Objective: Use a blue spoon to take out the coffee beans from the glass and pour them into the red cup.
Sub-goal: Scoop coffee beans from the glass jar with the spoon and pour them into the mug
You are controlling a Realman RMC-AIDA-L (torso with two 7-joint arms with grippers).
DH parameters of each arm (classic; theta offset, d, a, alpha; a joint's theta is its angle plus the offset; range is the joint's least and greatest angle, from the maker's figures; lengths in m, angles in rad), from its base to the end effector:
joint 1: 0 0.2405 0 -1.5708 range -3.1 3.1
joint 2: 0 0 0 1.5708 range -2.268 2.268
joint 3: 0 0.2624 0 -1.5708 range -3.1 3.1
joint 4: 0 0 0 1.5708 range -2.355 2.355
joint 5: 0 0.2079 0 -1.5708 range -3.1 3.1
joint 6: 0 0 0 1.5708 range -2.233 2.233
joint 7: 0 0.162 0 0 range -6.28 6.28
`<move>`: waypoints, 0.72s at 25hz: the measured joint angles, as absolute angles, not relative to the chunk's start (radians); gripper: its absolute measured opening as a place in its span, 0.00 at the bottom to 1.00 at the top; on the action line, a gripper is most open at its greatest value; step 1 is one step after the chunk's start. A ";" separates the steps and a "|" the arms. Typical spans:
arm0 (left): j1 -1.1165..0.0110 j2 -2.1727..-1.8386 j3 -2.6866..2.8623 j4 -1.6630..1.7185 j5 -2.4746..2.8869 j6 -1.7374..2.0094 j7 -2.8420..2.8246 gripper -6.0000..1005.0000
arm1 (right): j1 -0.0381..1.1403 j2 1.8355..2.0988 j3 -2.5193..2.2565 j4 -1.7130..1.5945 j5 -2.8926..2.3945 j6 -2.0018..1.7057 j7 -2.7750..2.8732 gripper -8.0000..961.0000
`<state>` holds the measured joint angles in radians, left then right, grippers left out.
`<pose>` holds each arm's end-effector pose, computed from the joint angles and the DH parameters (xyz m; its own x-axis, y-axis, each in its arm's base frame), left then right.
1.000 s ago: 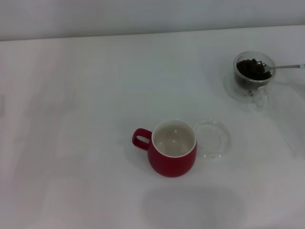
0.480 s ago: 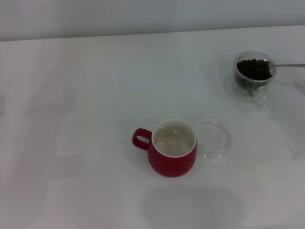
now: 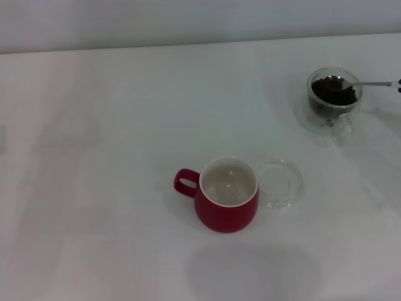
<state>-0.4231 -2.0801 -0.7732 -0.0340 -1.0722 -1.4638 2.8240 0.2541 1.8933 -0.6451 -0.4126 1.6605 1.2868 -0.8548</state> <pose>-0.3371 0.3277 0.0375 0.5855 -0.2739 0.7630 0.7848 -0.0441 -0.6182 0.3998 0.3027 0.0839 -0.4430 -0.4832 -0.7552 -0.8845 0.0980 0.4561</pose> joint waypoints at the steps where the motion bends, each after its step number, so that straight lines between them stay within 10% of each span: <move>1: -0.423 -2.080 -0.773 -0.034 -1.072 -1.465 2.824 0.50 | 0.255 1.895 -0.648 -0.413 1.660 1.294 -0.852 0.15; 18: -0.419 -2.079 -0.773 -0.019 -1.077 -1.458 2.824 0.50 | 0.273 1.950 -0.663 -0.468 1.577 1.483 -0.907 0.15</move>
<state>-0.4193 -2.0785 -0.7730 -0.0188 -1.0765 -1.4581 2.8240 0.2726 1.9499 -0.6627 -0.4677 1.5768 1.4831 -0.9068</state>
